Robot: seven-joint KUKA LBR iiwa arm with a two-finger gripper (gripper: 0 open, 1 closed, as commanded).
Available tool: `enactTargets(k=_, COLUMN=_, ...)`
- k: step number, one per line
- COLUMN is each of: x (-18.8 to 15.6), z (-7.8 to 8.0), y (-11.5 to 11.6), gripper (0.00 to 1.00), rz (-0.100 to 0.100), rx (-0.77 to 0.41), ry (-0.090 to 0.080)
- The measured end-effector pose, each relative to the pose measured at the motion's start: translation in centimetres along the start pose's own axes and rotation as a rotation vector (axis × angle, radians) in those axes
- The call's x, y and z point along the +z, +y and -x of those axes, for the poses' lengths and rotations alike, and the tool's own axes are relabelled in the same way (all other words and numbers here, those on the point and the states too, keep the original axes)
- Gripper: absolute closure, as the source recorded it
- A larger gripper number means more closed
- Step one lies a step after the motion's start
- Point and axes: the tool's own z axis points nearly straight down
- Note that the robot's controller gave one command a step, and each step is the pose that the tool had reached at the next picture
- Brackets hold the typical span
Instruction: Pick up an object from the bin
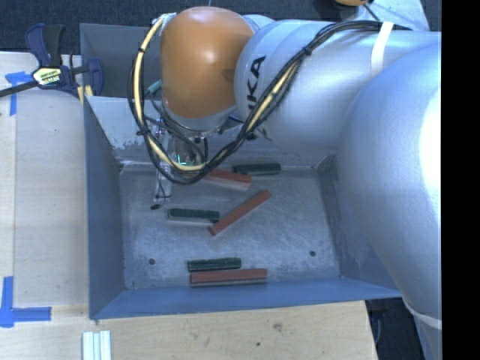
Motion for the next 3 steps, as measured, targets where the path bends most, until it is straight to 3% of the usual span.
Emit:
enactTargets(k=1, x=-0.5, z=0.2, y=-0.1, gripper=0.00, rz=0.002, rx=0.003, ry=-0.008)
enactTargets(k=2, x=4.7, z=-0.7, y=-4.5, gripper=0.00, rz=0.002, rx=-0.082, ry=-0.012)
enactTargets(k=3, x=11.2, z=-0.3, y=-8.9, gripper=0.00, rz=0.000, rx=-0.241, ry=-0.012)
